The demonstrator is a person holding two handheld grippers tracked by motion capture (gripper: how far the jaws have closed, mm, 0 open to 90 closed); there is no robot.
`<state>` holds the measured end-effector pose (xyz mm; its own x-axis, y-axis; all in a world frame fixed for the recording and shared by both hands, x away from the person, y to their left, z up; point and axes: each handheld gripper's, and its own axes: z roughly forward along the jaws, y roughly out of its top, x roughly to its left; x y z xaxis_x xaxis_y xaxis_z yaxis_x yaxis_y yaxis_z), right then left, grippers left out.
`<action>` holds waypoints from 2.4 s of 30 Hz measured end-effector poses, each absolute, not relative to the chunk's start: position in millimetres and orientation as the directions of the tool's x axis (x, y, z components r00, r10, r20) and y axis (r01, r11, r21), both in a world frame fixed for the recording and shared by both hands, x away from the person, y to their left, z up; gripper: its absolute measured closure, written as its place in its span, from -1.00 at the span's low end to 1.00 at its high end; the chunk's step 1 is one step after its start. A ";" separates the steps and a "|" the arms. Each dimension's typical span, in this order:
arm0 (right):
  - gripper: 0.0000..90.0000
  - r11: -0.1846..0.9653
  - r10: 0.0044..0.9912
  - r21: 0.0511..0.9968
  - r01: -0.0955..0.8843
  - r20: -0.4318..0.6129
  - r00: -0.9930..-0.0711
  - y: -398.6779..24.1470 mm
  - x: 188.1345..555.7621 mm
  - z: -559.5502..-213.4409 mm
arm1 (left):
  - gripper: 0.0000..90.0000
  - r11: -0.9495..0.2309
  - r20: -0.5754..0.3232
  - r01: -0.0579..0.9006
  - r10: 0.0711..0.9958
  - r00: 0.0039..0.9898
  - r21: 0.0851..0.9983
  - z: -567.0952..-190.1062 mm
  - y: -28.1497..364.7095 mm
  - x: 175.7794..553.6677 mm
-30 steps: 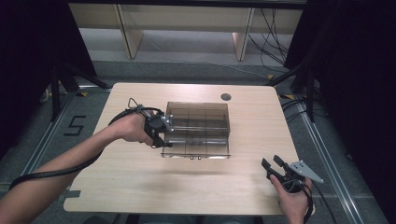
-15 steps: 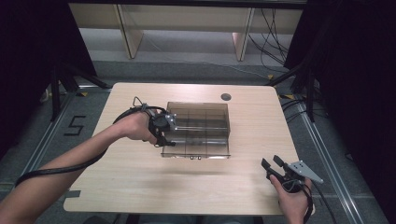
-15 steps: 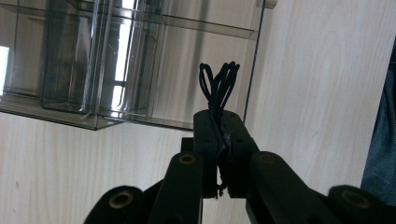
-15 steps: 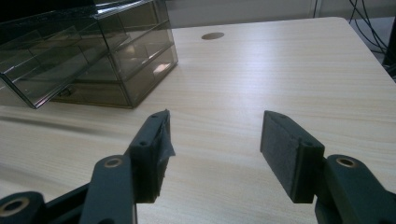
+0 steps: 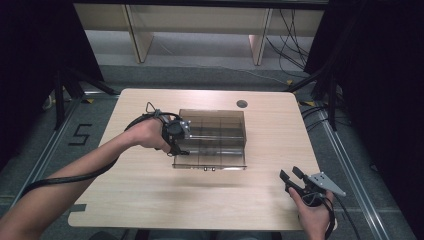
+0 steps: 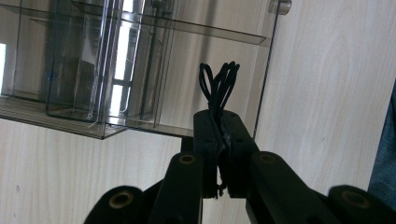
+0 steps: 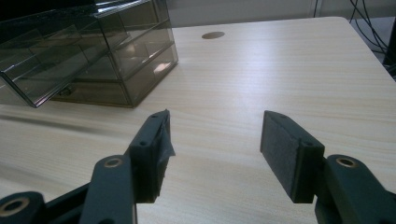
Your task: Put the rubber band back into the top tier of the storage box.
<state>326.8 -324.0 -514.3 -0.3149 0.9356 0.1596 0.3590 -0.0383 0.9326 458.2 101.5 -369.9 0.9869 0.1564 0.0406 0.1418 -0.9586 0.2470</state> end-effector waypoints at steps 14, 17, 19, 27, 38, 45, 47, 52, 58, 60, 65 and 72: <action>-0.03 -0.037 0.936 0.934 0.355 0.157 -0.314 -323.9 326.8 -514.3 | 0.91 -0.961 0.035 0.140 0.152 0.988 0.237 -374.3 92.9 460.9; -0.03 -0.068 0.931 0.924 0.376 0.195 -0.310 -321.9 324.9 -513.5 | 0.91 -0.962 0.034 0.141 0.153 0.988 0.236 -376.2 90.9 461.7; -0.03 -0.064 0.930 0.926 0.372 0.191 -0.314 -322.3 325.1 -513.5 | 0.91 -0.962 0.029 0.145 0.155 0.987 0.232 -377.0 89.9 461.9; -0.03 -0.071 0.929 0.923 0.378 0.199 -0.312 -321.7 324.7 -513.4 | 0.91 -0.962 0.018 0.147 0.155 0.988 0.231 -379.7 83.8 462.4; -0.03 -0.038 0.937 0.928 0.371 0.161 -0.309 -324.1 325.6 -513.4 | 0.91 -0.964 0.027 0.135 0.145 0.989 0.228 -381.3 77.6 463.9; -0.03 -0.027 0.933 0.932 0.360 0.153 -0.325 -325.4 326.3 -514.1 | 0.91 -0.966 0.027 0.136 0.146 0.989 0.221 -383.8 75.3 465.2; -0.03 -0.026 0.932 0.933 0.360 0.153 -0.327 -325.5 326.4 -514.1 | 0.91 -0.966 0.028 0.136 0.146 0.989 0.221 -384.8 74.5 465.6; -0.03 -0.035 0.935 0.932 0.360 0.158 -0.318 -324.6 326.0 -513.8 | 0.90 -0.967 0.029 0.140 0.149 0.988 0.215 -387.5 72.9 468.1; -0.03 -0.021 0.932 0.932 0.361 0.149 -0.330 -326.1 326.2 -513.9 | 0.90 -0.966 0.000 0.161 0.164 0.986 0.204 -392.7 72.1 468.6; -0.03 -0.051 0.931 0.924 0.379 0.181 -0.316 -324.0 324.7 -513.6 | 0.89 -0.965 -0.001 0.165 0.169 0.986 0.203 -394.1 72.0 468.7; -0.03 -0.015 0.934 0.936 0.351 0.139 -0.330 -326.8 327.2 -514.4 | 0.89 -0.967 0.002 0.163 0.166 0.986 0.198 -397.0 71.6 469.2; -0.03 -0.022 0.933 0.934 0.356 0.147 -0.329 -326.2 326.9 -514.4 | 0.84 -0.964 0.004 0.168 0.173 0.985 0.208 -397.5 72.6 468.8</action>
